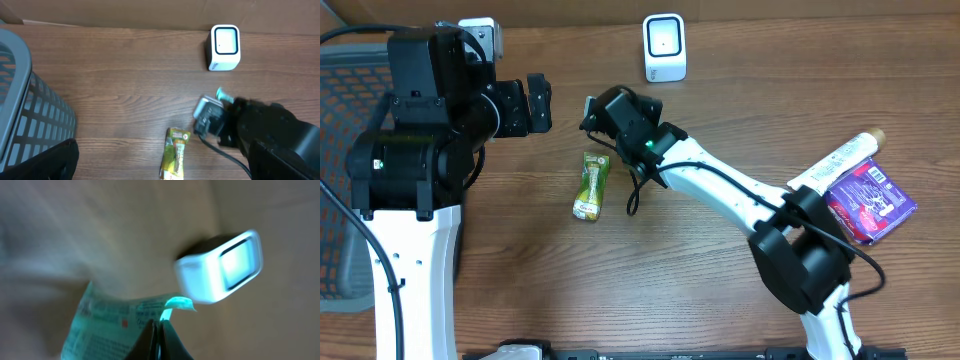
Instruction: Scan the item barcode
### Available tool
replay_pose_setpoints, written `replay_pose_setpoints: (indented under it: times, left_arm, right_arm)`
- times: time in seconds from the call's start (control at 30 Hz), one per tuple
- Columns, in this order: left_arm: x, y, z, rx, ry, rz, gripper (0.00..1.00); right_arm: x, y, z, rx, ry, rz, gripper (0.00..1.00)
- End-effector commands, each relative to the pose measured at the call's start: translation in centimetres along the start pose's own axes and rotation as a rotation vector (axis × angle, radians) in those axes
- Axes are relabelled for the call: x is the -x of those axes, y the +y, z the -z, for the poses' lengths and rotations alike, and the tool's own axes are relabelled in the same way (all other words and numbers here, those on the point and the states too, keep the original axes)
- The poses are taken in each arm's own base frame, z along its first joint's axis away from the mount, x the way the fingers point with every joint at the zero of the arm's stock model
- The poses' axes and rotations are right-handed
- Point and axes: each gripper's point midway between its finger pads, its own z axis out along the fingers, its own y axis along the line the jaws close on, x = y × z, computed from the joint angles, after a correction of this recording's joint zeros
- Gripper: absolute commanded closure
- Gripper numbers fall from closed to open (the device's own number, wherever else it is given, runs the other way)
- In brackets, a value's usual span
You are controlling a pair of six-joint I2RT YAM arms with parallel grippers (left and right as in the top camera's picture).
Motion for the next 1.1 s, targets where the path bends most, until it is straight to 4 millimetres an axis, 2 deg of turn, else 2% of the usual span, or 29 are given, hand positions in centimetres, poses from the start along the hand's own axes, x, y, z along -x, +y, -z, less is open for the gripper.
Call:
replay_pose_setpoints:
  times: [0.0, 0.1, 0.17, 0.2, 0.27, 0.37, 0.4, 0.43, 0.47, 0.5, 0.6, 0.67, 0.73, 0.87, 0.9, 0.93, 1.03, 1.07]
  left_arm:
    - [0.2, 0.2, -0.1, 0.008, -0.001, -0.009, 0.0]
    - [0.2, 0.2, -0.1, 0.008, -0.001, -0.009, 0.0]
    - [0.2, 0.2, -0.1, 0.008, -0.001, -0.01, 0.0]
    - [0.2, 0.2, -0.1, 0.008, -0.001, -0.01, 0.0]
    - [0.2, 0.2, -0.1, 0.008, -0.002, -0.01, 0.0]
    - [0.2, 0.2, -0.1, 0.008, -0.002, -0.01, 0.0]
    - [0.2, 0.2, -0.1, 0.008, -0.001, -0.009, 0.0]
    - [0.2, 0.2, -0.1, 0.008, -0.001, -0.009, 0.0]
    - [0.2, 0.2, -0.1, 0.008, -0.001, -0.01, 0.01]
    - [0.2, 0.2, -0.1, 0.008, -0.002, -0.01, 0.0]
    - [0.2, 0.2, -0.1, 0.008, -0.002, -0.01, 0.0]
    - [0.2, 0.2, -0.1, 0.008, -0.001, -0.01, 0.01]
    - [0.2, 0.2, -0.1, 0.008, -0.002, -0.01, 0.0]
    - [0.2, 0.2, -0.1, 0.008, -0.002, -0.009, 0.01]
    - [0.2, 0.2, -0.1, 0.008, -0.002, -0.01, 0.0]
    - [0.2, 0.2, -0.1, 0.008, -0.001, -0.009, 0.0]
    - [0.2, 0.2, -0.1, 0.008, -0.001, -0.01, 0.0]
    - [0.2, 0.2, -0.1, 0.008, -0.001, -0.009, 0.0]
  right_arm:
    - [1.4, -3.4, 7.2, 0.192, -0.15, -0.526, 0.96]
    - [-1.2, -2.2, 7.5, 0.373, -0.066, -0.737, 0.96]
    - [-3.0, -2.0, 6.8, 0.407, -0.003, -0.805, 0.96]
    - [-4.5, -2.5, 6.3, 0.399, 0.038, -0.841, 0.96]
    - [-5.7, -3.6, 5.7, 0.358, 0.059, -0.861, 0.96]
    - [-8.8, -8.7, 4.5, 0.042, 0.11, -0.879, 0.96]
    - [-9.2, -9.6, 4.5, -0.015, 0.116, -0.881, 0.96]
    - [-10.0, -12.2, 4.8, -0.18, 0.122, -0.891, 0.96]
    - [-10.3, -13.8, 5.1, -0.269, 0.115, -0.895, 0.96]
    - [-10.2, -13.8, 5.0, -0.265, 0.112, -0.884, 0.96]
    - [-10.0, -10.8, 4.3, -0.122, 0.143, -0.912, 0.96]
    - [-10.4, -7.7, 3.7, -0.001, 0.203, -0.964, 0.96]
    - [-10.8, -5.4, 3.1, 0.073, 0.257, -0.99, 0.96]
    - [-11.3, -2.8, 1.7, 0.124, 0.328, -0.985, 0.96]
    - [-11.0, -2.1, 1.5, 0.155, 0.328, -0.978, 0.92]
    - [-10.8, -1.8, 1.5, 0.177, 0.323, -0.971, 0.78]
    - [-11.0, -1.8, 1.3, 0.215, 0.318, -0.961, 0.24]
    - [-11.4, -1.9, 1.2, 0.22, 0.324, -0.971, 0.2]
